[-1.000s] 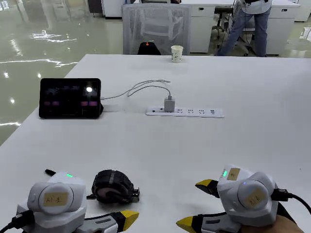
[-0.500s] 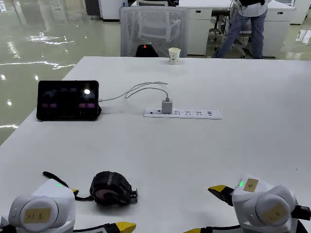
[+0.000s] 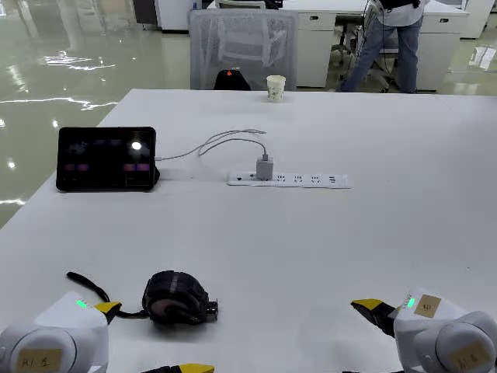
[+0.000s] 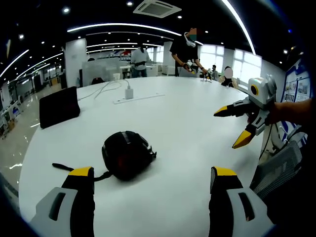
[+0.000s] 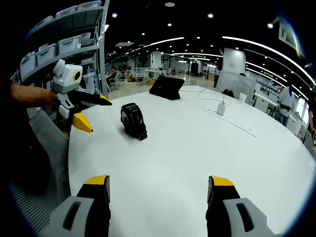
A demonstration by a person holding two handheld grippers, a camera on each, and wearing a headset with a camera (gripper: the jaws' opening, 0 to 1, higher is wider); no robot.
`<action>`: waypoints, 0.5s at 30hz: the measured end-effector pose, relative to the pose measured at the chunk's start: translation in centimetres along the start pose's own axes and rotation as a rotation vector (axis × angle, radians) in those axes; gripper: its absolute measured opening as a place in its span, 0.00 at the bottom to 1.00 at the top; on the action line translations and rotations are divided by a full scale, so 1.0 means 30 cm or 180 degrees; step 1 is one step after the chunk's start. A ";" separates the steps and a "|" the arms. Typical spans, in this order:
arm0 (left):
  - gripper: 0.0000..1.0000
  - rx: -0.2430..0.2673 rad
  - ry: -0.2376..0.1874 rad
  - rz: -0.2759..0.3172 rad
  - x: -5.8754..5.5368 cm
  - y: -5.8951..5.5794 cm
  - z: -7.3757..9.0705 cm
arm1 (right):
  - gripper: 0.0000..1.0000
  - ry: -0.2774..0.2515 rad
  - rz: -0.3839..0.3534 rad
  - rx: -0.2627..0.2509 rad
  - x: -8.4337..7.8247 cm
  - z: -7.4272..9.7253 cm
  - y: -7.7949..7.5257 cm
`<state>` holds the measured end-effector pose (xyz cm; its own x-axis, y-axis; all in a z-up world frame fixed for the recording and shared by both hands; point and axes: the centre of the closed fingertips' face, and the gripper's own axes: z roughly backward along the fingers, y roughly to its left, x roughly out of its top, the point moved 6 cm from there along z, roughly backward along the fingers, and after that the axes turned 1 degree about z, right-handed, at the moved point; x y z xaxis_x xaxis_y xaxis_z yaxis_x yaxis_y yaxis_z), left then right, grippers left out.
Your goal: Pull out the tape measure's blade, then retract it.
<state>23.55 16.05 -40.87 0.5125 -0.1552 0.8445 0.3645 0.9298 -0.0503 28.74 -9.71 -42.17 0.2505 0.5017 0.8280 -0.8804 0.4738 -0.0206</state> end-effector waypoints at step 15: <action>0.99 -0.0137 -0.0026 -0.0106 -0.013 -0.022 0.035 | 0.87 -0.0062 -0.0125 -0.0066 -0.037 0.049 0.027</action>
<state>22.29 15.86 -40.60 0.4933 -0.1829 0.8504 0.4144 0.9090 -0.0449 27.17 -10.95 -42.28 0.2767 0.4682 0.8392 -0.8615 0.5077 0.0008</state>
